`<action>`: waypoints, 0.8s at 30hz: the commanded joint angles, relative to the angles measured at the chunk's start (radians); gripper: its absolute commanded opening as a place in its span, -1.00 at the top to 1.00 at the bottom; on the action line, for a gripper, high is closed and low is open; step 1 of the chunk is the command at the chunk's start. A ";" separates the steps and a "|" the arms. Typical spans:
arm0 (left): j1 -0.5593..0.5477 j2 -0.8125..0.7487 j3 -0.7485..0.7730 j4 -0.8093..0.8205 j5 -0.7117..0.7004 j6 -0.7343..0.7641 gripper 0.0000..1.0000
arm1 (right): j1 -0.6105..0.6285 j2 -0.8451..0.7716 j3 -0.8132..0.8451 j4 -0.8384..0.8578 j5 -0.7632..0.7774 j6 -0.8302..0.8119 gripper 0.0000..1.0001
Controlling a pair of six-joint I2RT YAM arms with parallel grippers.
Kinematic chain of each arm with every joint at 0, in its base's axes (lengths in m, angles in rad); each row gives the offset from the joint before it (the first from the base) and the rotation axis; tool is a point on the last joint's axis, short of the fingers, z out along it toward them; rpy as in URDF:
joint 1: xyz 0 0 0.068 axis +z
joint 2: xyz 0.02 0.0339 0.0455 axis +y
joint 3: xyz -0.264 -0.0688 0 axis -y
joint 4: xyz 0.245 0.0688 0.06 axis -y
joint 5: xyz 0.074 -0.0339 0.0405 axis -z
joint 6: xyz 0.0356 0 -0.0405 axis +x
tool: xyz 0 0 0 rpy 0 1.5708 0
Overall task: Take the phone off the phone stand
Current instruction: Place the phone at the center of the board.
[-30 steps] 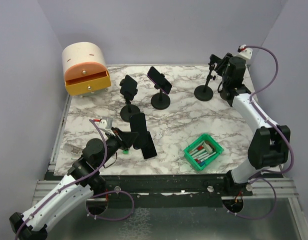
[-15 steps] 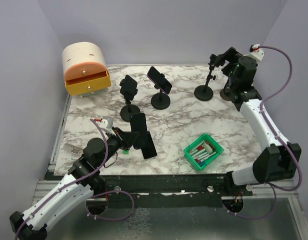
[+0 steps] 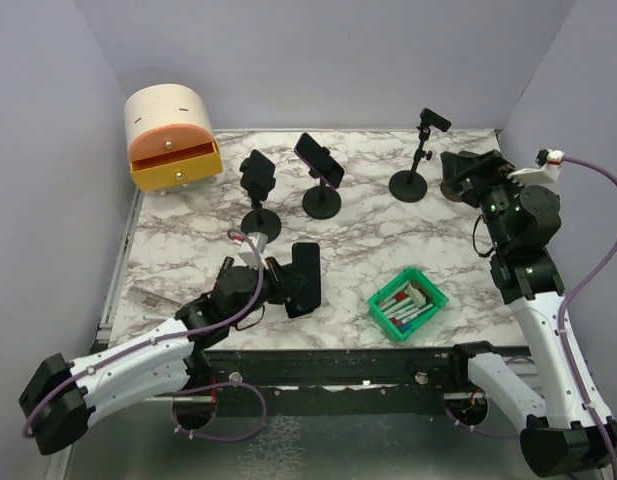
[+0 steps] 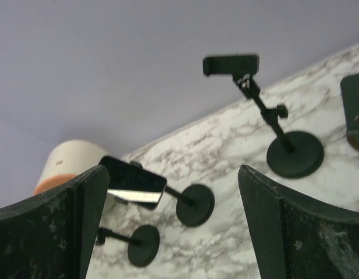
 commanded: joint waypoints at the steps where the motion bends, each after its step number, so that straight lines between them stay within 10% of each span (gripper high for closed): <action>1: -0.089 0.157 0.071 0.150 -0.177 -0.148 1.00 | -0.004 -0.050 -0.093 -0.155 -0.191 0.075 -0.93; 24: -0.171 0.705 0.170 0.409 -0.386 -0.527 1.00 | 0.037 -0.243 -0.218 -0.271 -0.203 0.060 -0.91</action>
